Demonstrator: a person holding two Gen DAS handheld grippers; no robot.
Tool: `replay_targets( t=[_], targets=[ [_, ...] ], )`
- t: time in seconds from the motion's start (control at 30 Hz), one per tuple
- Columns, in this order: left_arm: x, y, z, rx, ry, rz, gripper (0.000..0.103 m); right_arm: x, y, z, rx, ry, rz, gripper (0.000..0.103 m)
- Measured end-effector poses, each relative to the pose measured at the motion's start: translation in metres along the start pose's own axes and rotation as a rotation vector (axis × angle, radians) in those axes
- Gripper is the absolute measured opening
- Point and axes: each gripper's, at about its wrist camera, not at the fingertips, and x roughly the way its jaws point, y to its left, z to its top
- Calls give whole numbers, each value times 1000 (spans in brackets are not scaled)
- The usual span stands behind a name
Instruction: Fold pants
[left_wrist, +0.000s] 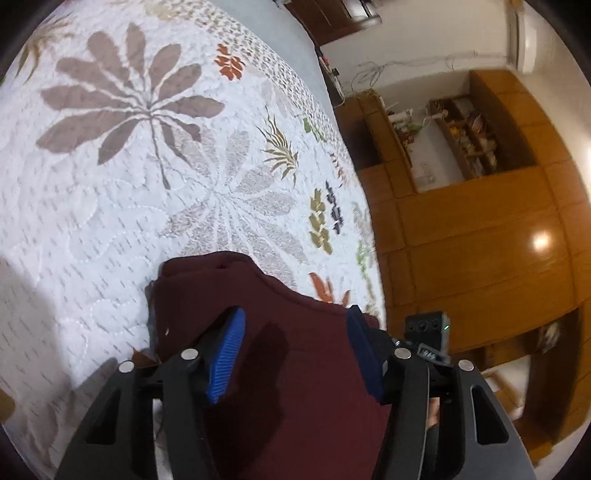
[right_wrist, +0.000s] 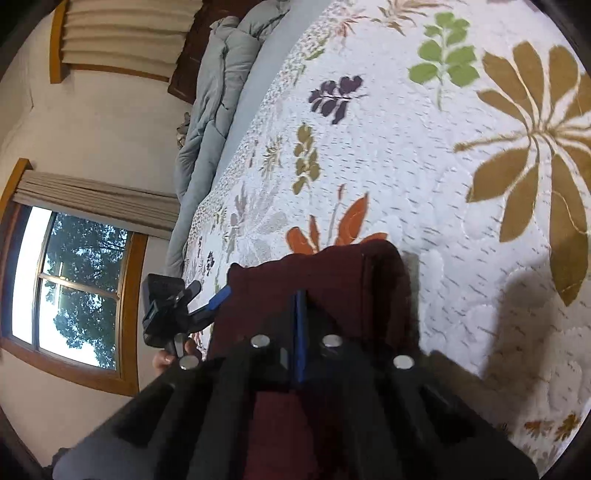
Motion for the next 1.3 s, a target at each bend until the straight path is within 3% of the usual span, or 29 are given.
replay_targets(
  t=[0.07, 0.1, 0.2, 0.3, 0.43, 0.5, 0.53, 0.57, 0.6, 0.77, 0.87, 0.9, 0.93, 1.0, 1.23, 1.3],
  targets=[
    [-11, -7, -4, 10, -21, 18, 59, -11, 9, -5, -14, -32, 8, 21],
    [-18, -14, -9, 36, -27, 31, 59, -17, 12, -7, -23, -44, 12, 33],
    [-39, -42, -39, 139, -27, 1, 60, -34, 37, -35, -101, -36, 46, 36],
    [-50, -52, -79, 176, 1, -70, 60, -41, 59, -73, -173, 15, 93, 37],
    [-37, -51, -123, 257, 42, 13, 60, -33, 60, -105, -196, 66, 104, 38],
    [-31, -46, -134, 284, 39, 64, 59, -24, 44, -110, -158, 87, 66, 29],
    [-29, -43, -136, 292, 36, 76, 59, -22, 37, -111, -143, 92, 53, 13],
    [-30, -41, -137, 287, 28, 72, 59, -24, 29, -113, -131, 97, 41, 4],
    [-30, -39, -138, 283, 21, 66, 59, -24, 21, -113, -118, 95, 35, 0],
    [-31, -30, -142, 279, 8, 62, 53, -26, 6, -112, -82, 109, 65, 0],
    [-36, -49, -148, 337, 2, 152, 53, -28, 16, -106, -107, 130, 23, 0],
    [-37, -60, -150, 380, -3, 213, 53, -31, 22, -102, -118, 127, 10, 6],
    [-40, -77, -152, 448, -21, 283, 54, -36, 33, -96, -138, 116, 0, 20],
    [-44, -100, -153, 537, -52, 347, 55, -43, 51, -77, -168, 74, -5, 32],
    [-42, -125, -133, 606, -67, 431, 57, -9, 42, -8, -104, 32, 4, 33],
    [-40, -124, -128, 612, -63, 445, 57, -1, 26, 1, -71, 45, -18, 22]
  ],
)
